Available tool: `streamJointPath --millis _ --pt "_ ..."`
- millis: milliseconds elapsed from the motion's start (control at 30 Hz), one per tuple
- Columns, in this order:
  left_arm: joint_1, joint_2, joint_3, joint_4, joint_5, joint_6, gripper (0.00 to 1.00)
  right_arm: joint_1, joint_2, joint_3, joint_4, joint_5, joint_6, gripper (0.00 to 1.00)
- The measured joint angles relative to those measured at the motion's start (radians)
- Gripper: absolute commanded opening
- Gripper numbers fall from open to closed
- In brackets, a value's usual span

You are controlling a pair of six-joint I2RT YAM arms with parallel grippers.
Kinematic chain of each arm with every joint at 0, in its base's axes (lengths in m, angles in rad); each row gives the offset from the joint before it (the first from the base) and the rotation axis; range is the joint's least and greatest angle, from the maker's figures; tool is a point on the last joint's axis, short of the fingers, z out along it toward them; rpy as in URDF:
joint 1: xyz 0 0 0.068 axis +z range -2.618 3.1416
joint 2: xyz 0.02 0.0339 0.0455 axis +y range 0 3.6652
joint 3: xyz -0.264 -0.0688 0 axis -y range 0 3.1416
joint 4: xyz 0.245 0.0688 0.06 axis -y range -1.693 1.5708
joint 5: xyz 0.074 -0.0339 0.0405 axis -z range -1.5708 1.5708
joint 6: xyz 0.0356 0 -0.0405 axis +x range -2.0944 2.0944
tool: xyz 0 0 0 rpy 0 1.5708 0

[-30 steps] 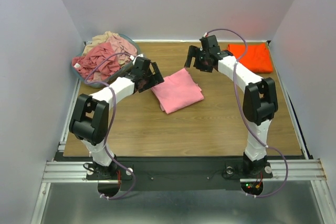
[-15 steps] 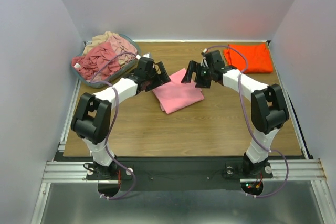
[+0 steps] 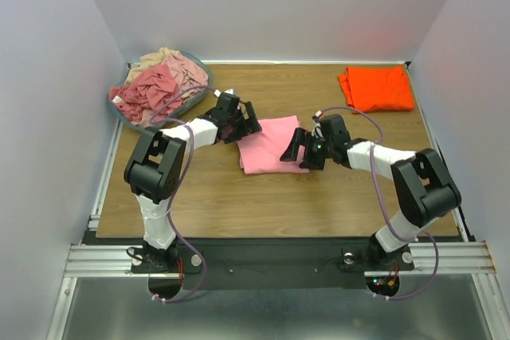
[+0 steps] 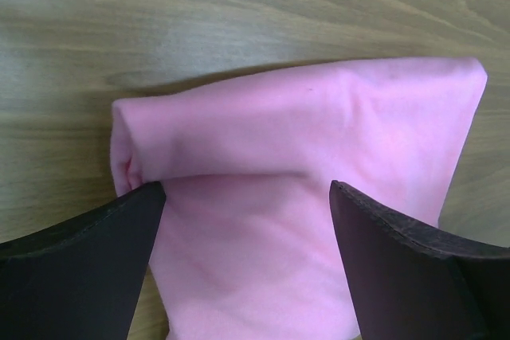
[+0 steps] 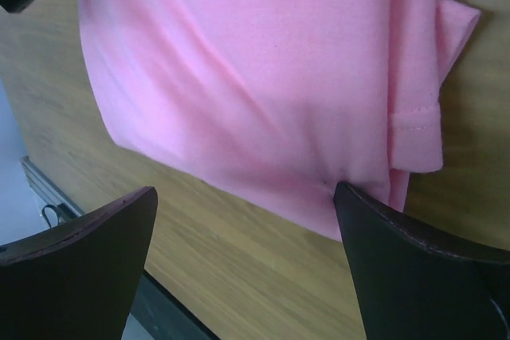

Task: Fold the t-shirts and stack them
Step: Fold the tshirt, then neatly place the folded tshirt to the corner

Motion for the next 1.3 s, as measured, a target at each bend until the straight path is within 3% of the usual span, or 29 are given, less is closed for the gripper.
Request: streamJointPath --millis 233,367,533,767,1033,1167,1300 --pt "-0.079 -0.118 -0.170 0.068 -0.010 -0.002 0.98 0.073 -0.238 -0.239 0.039 0.057 0.067 1.00" --pt "-0.146 -0.200 -0.244 0.035 -0.040 -0.010 0.98 0.085 -0.328 -0.295 -0.005 0.075 0.085 1.00" --pt "-0.156 -0.305 -0.249 -0.050 -0.109 -0.011 0.98 0.084 -0.428 -0.299 -0.085 0.089 0.090 1.00" --pt "-0.155 -0.564 -0.253 -0.133 -0.213 -0.012 0.99 0.085 -0.516 -0.183 -0.196 0.238 0.051 1.00" --pt "-0.154 -0.959 -0.474 -0.233 -0.384 -0.098 0.98 0.084 -0.274 -0.028 -0.236 0.401 -0.026 0.91" --pt "-0.154 -1.029 -0.560 -0.301 -0.441 -0.146 0.98 0.084 -0.138 0.011 -0.253 0.435 -0.047 0.86" --pt "-0.153 -1.038 -0.628 -0.330 -0.459 -0.179 0.98 0.084 -0.066 0.033 -0.270 0.467 -0.065 0.72"
